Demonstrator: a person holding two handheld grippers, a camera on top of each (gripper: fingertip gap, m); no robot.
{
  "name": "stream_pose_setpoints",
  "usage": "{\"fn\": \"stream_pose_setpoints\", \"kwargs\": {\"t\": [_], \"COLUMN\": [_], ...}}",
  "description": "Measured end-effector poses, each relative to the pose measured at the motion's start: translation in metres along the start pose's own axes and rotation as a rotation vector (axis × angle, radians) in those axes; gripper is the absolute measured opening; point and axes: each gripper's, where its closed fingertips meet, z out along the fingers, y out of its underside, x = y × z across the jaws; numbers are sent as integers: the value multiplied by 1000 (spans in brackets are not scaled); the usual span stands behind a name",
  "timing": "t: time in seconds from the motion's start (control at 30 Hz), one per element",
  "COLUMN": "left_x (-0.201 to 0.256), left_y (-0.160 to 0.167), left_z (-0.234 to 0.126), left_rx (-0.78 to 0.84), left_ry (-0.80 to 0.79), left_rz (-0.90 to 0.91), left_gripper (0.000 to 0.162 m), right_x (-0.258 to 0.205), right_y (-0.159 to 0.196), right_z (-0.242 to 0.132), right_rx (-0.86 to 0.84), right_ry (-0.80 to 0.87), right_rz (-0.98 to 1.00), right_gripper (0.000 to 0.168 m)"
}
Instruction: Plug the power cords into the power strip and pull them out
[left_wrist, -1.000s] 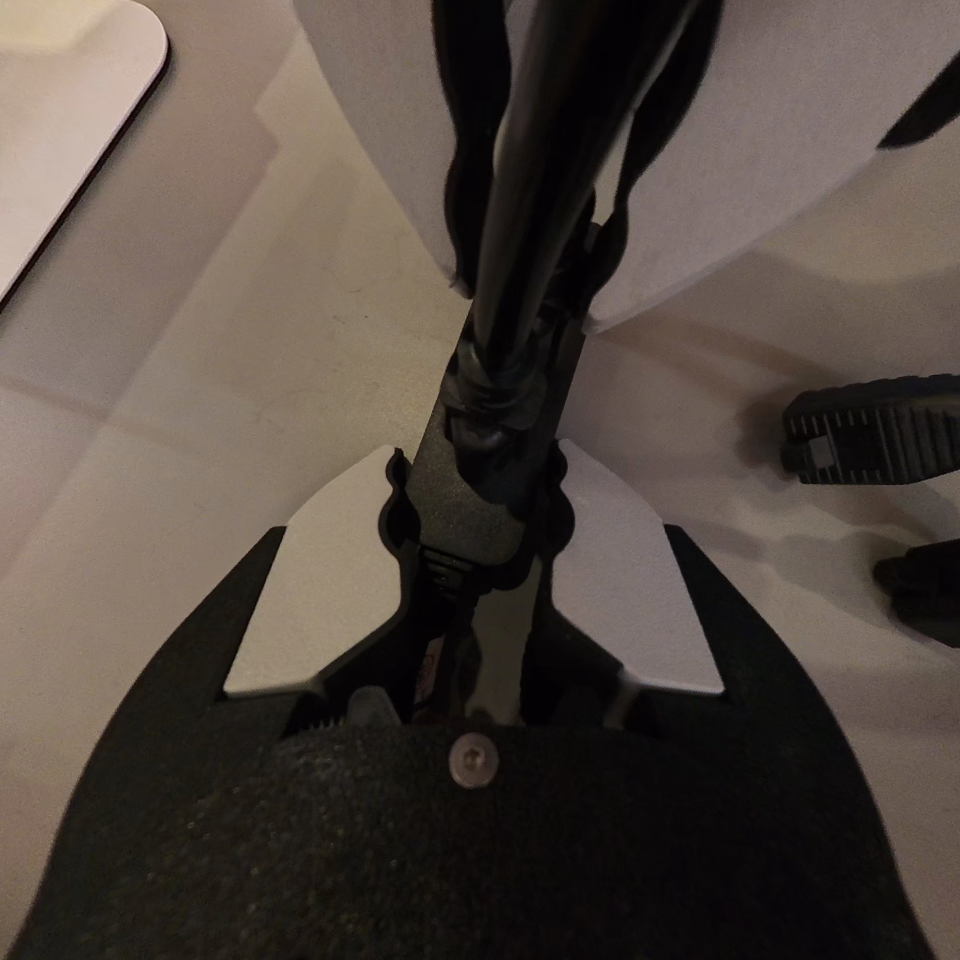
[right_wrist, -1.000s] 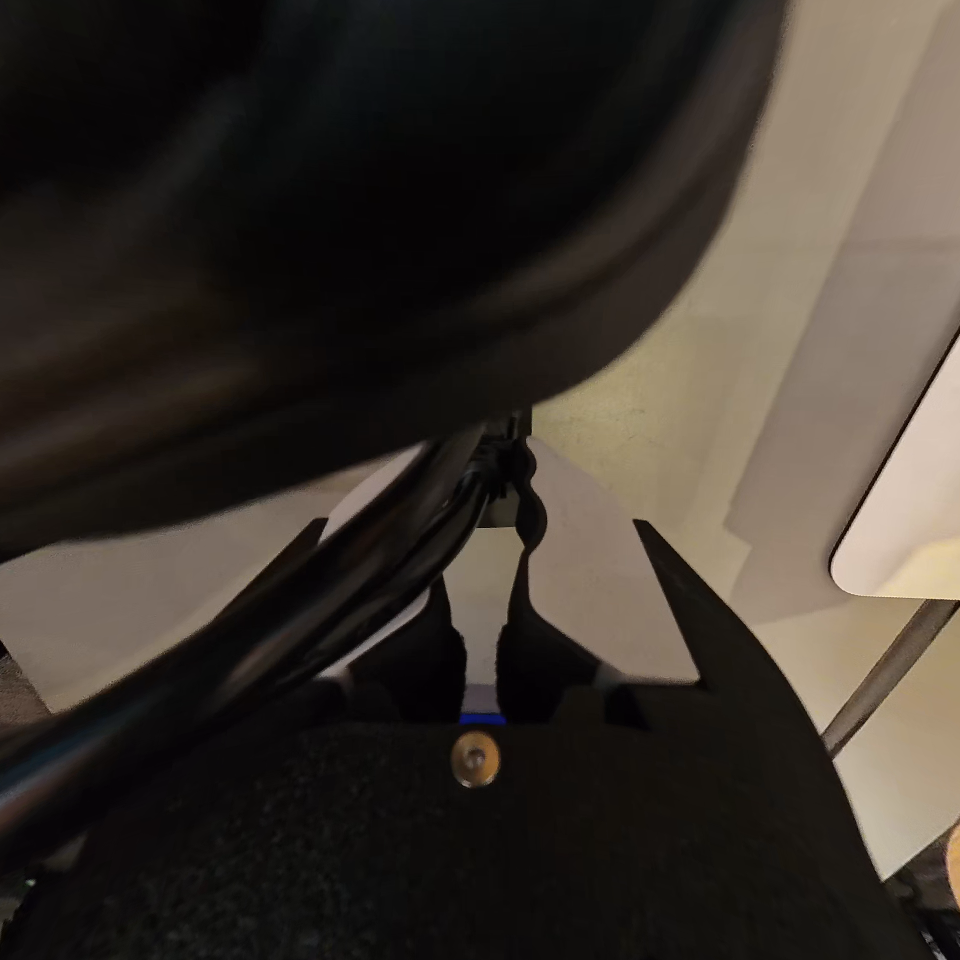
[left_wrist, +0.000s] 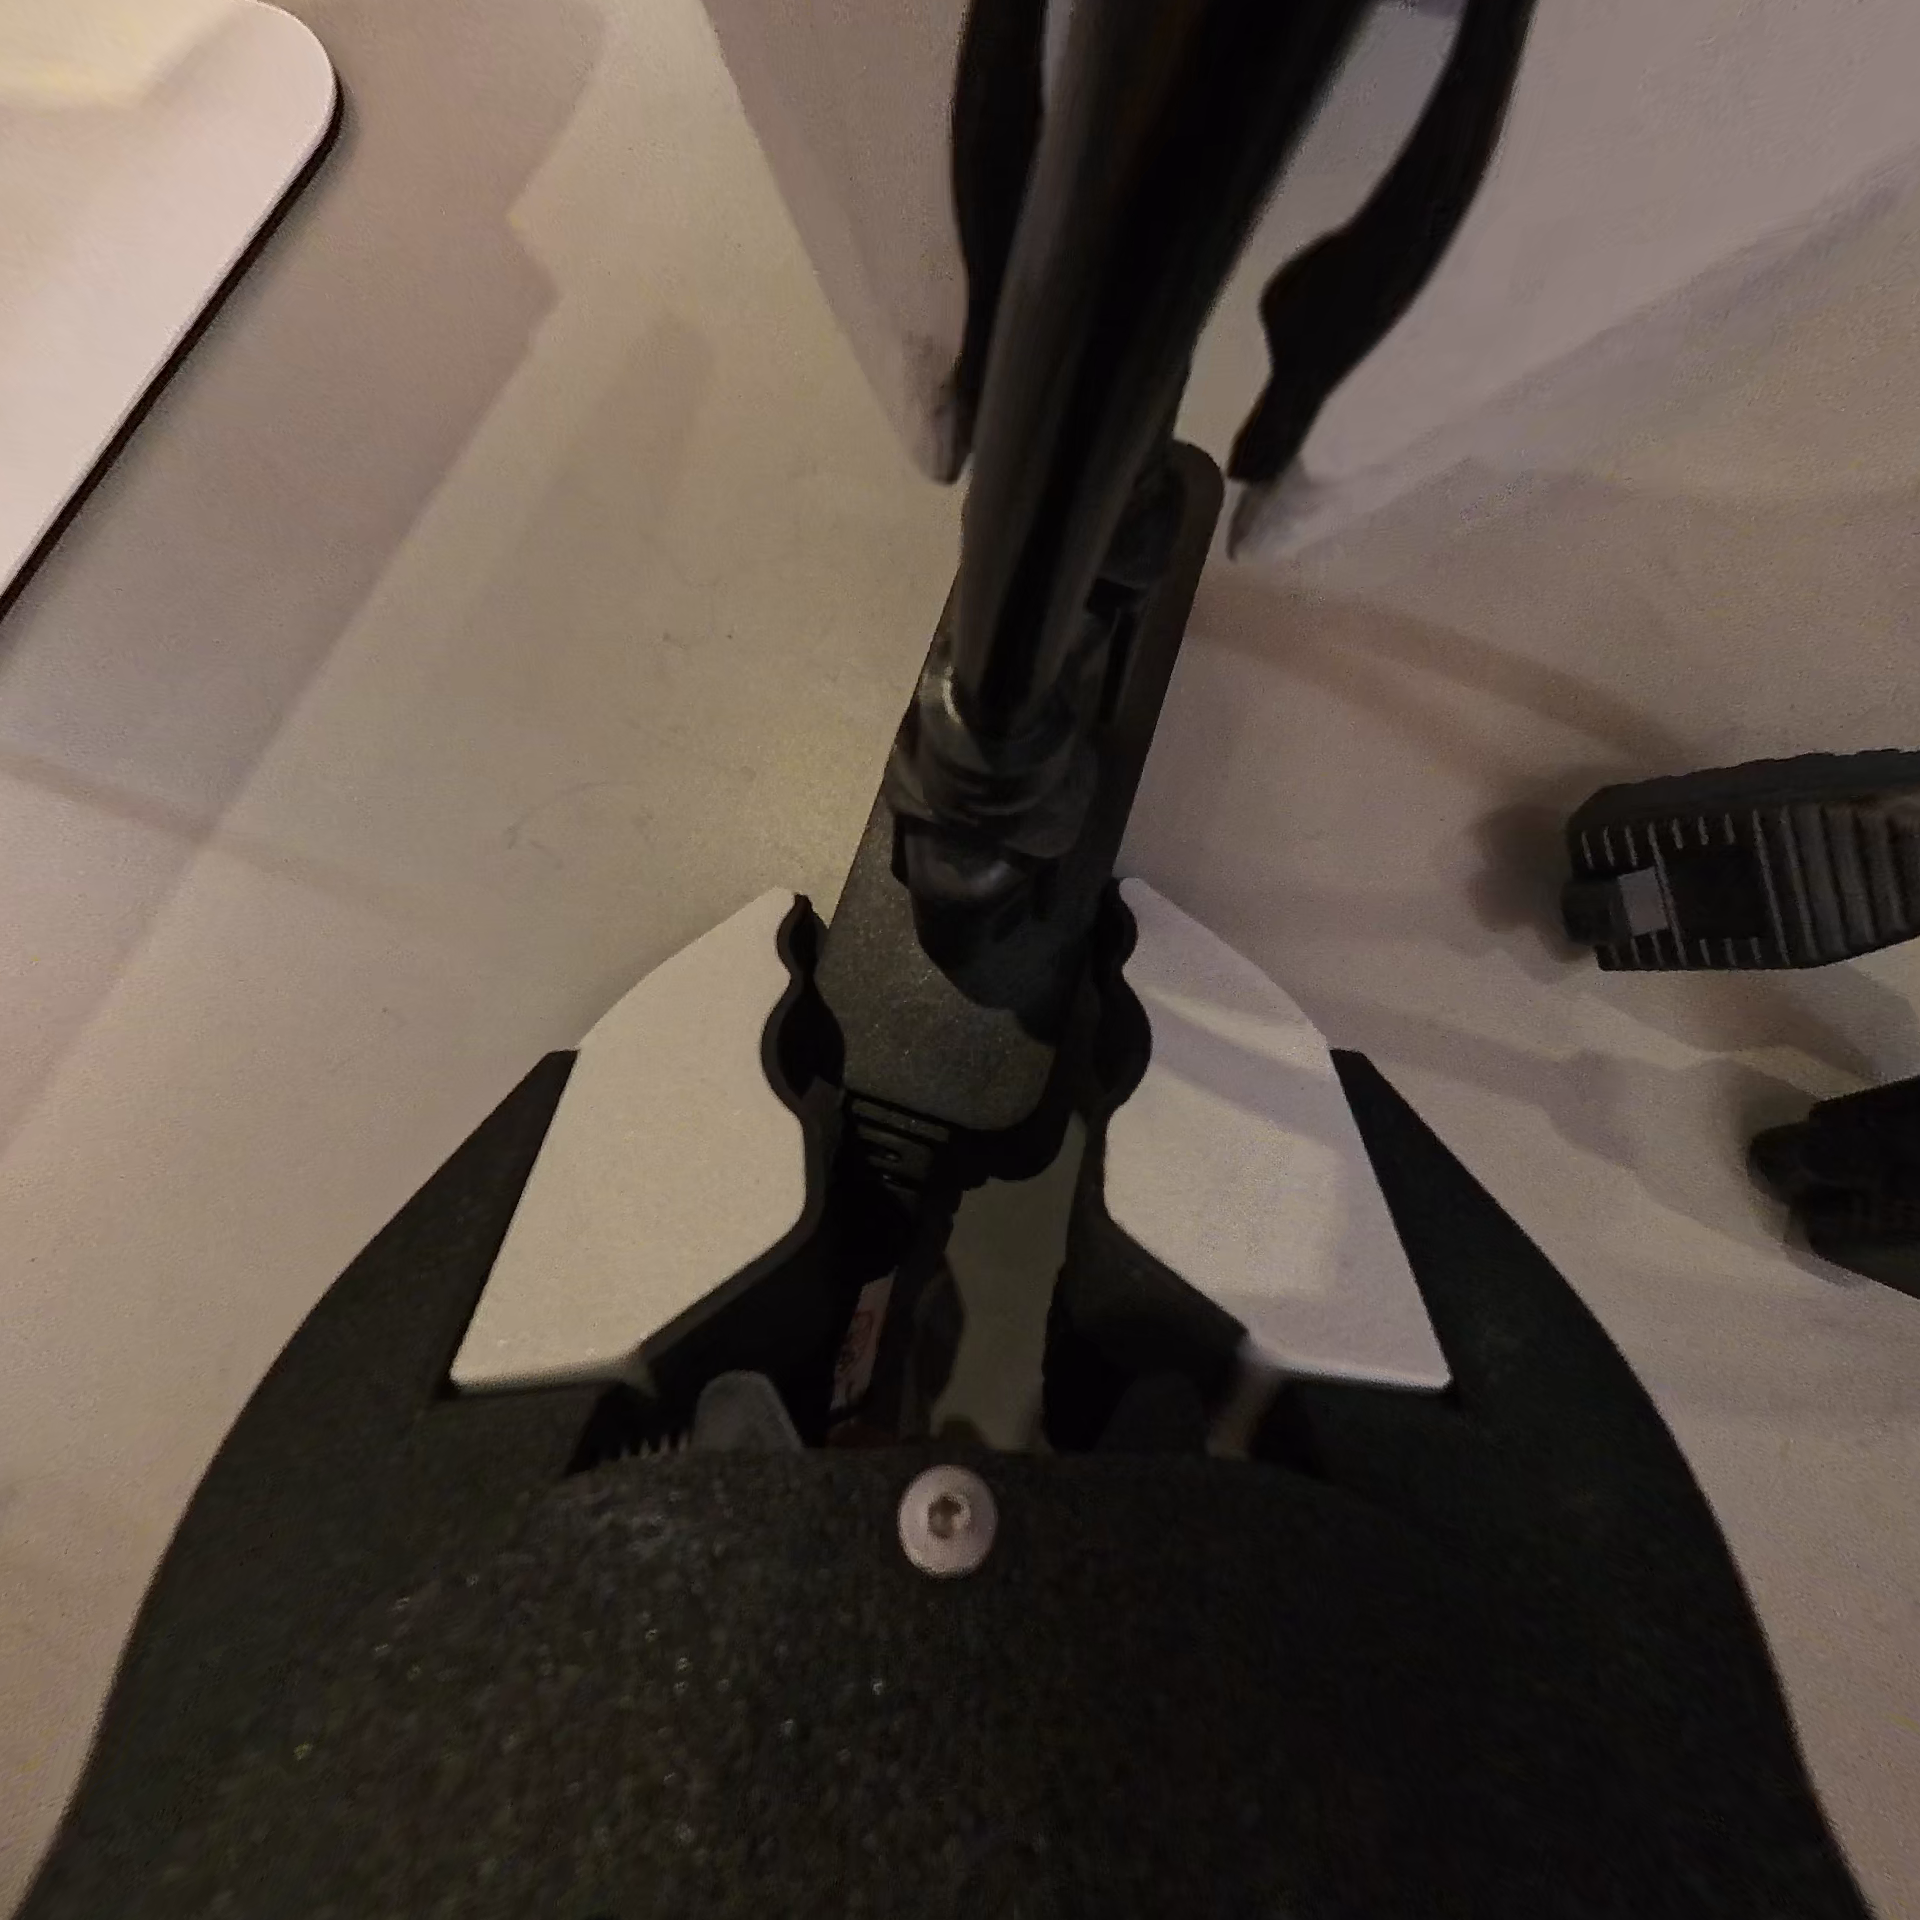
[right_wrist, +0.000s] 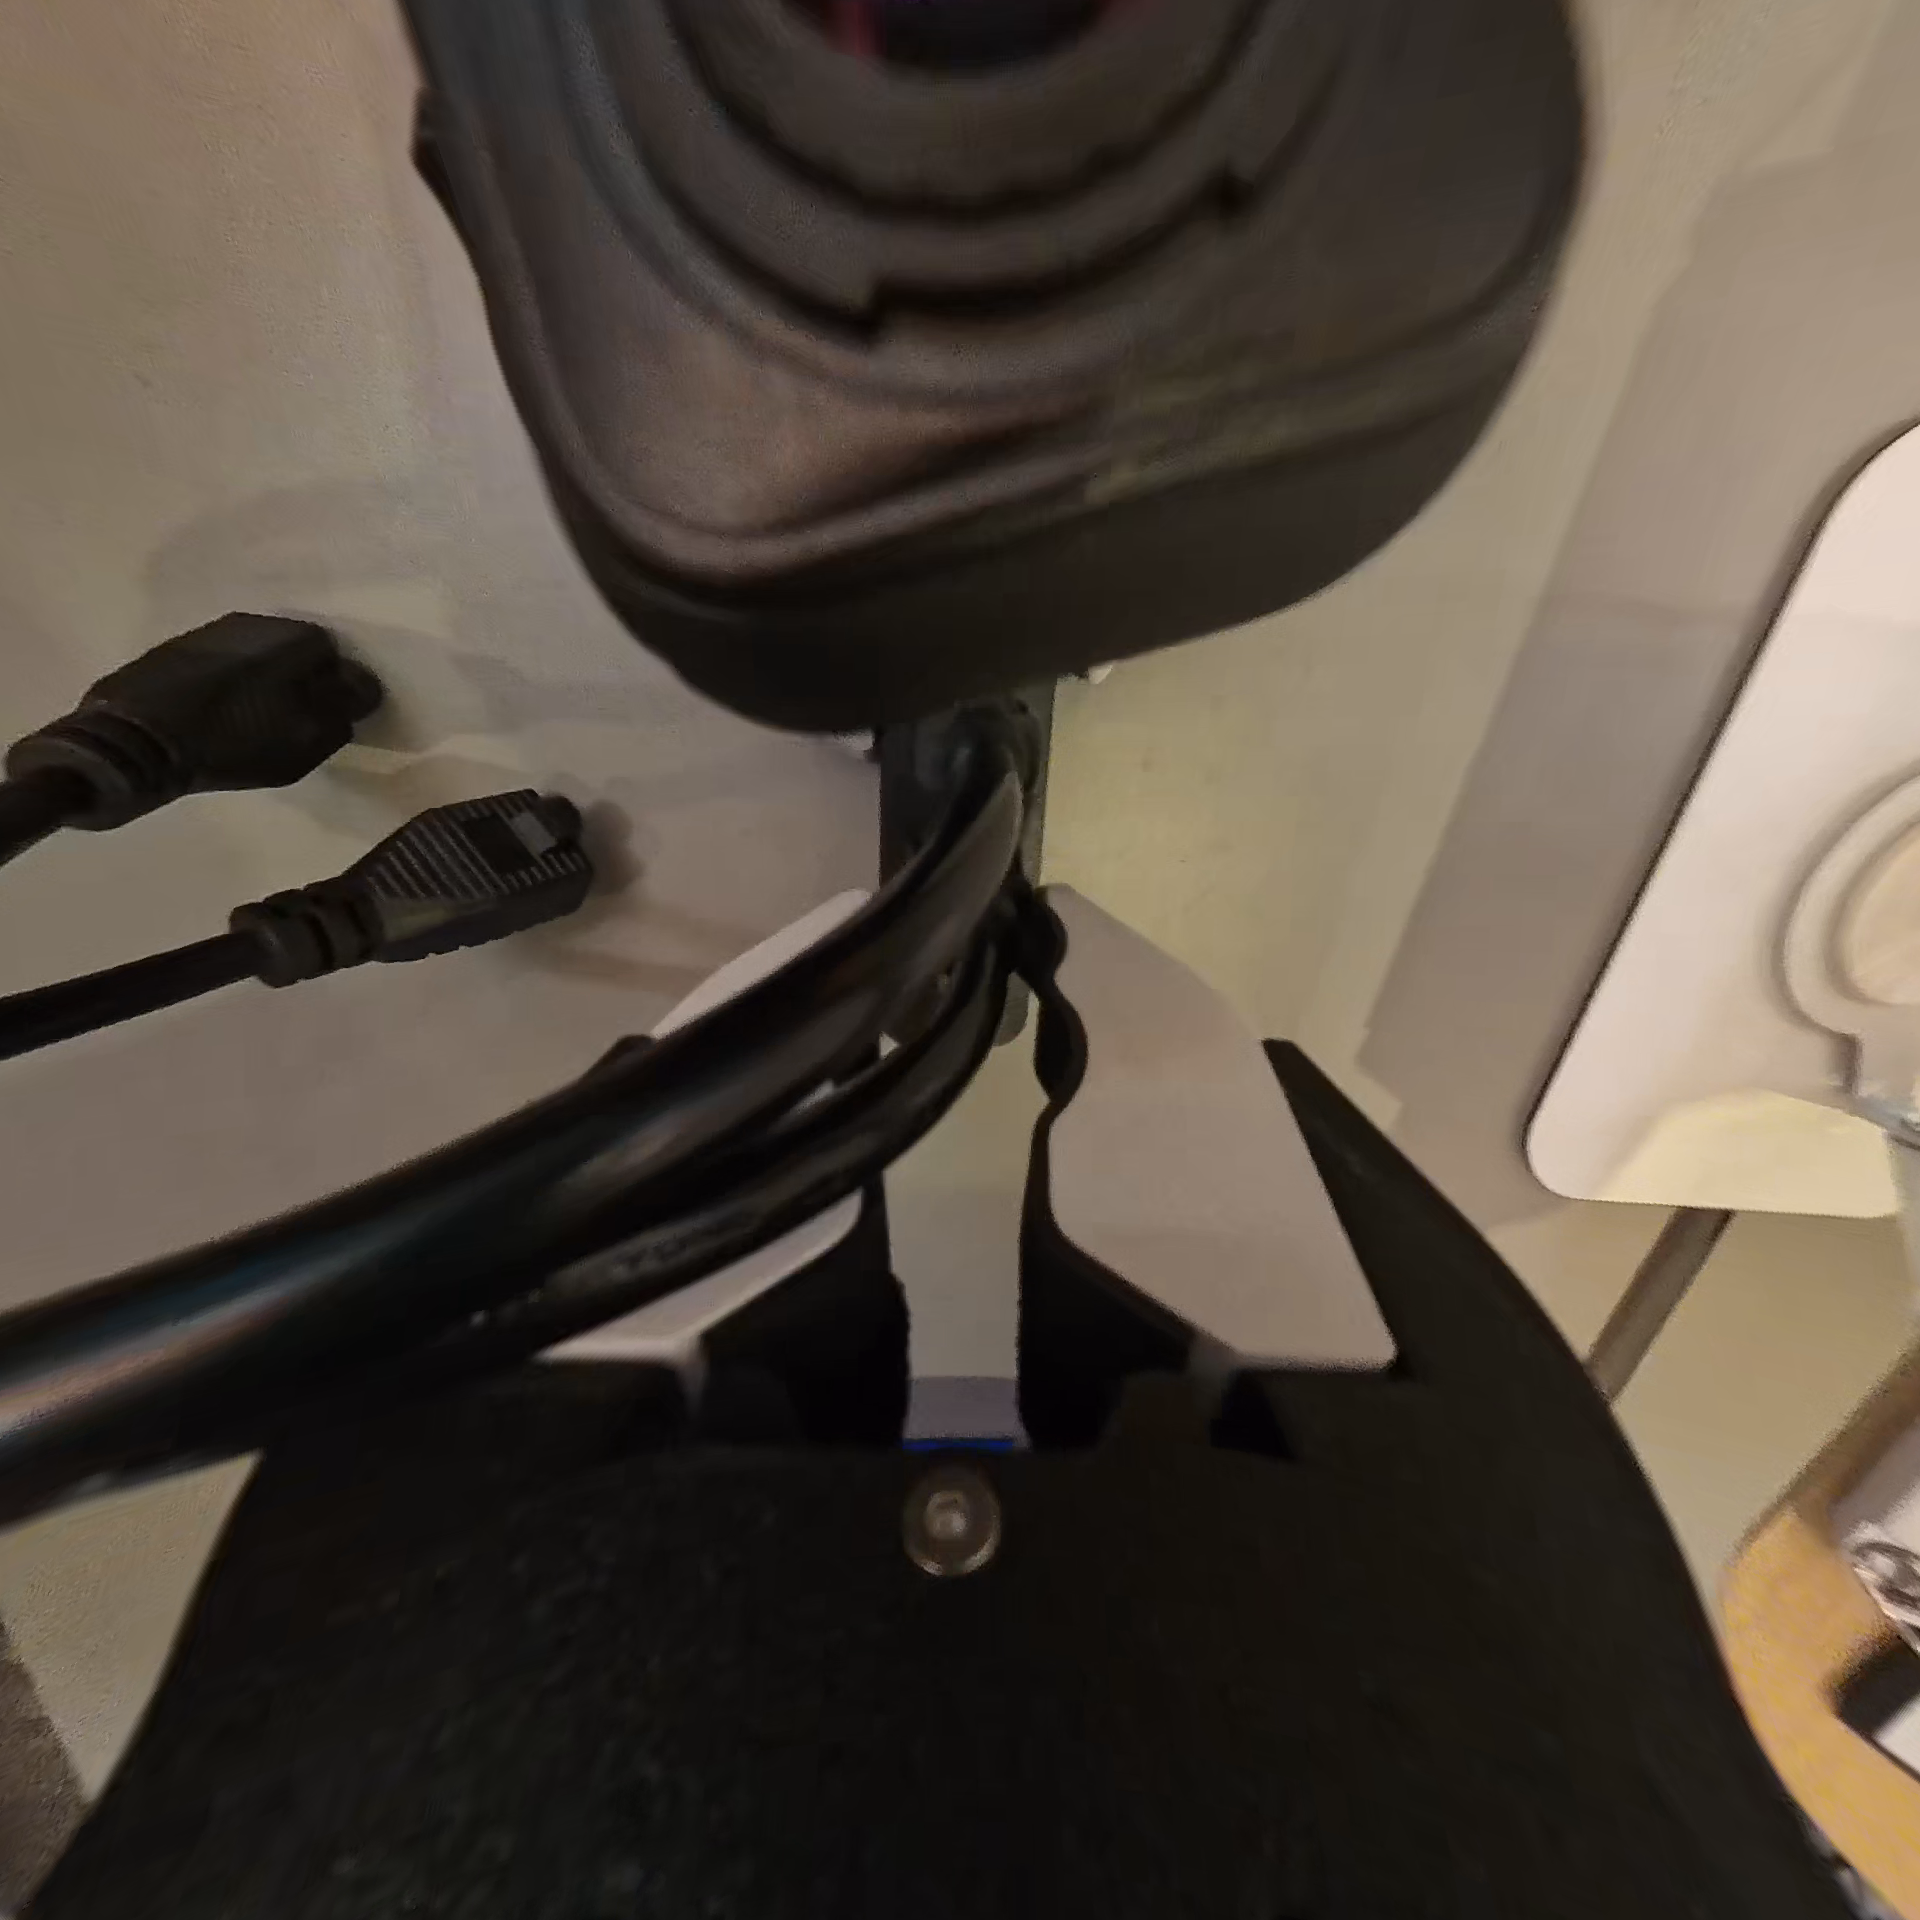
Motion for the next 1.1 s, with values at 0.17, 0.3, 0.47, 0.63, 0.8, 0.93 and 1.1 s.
{"fn": "stream_pose_setpoints", "kwargs": {"t": [0.17, 0.3, 0.47, 0.63, 0.8, 0.93, 1.1], "left_x": [0, 0, 0, 0, 0, 0, 0], "left_y": [0, 0, 0, 0, 0, 0, 0], "left_z": [0, 0, 0, 0, 0, 0, 1], "left_rx": [1, 0, 0, 0, 0, 0, 1], "left_ry": [0, -1, -2, -2, -1, -1, 0], "left_rz": [-3, -2, 1, 3, 1, 1, 0], "left_gripper": [51, 51, 51, 51, 51, 51, 51], "right_x": [3, 5, 4, 2, 2, 1, 1], "right_y": [-3, 3, 4, 5, 4, 2, 2], "right_z": [2, 1, 2, 2, 2, 2, 1], "right_rx": [-29, -84, -99, -104, -113, -134, -143], "right_ry": [26, 31, -8, -18, -30, -4, -24], "right_rz": [-27, -41, -9, 43, 77, 69, 82], "right_gripper": [21, 18, 18, 20, 19, 19, 20]}}
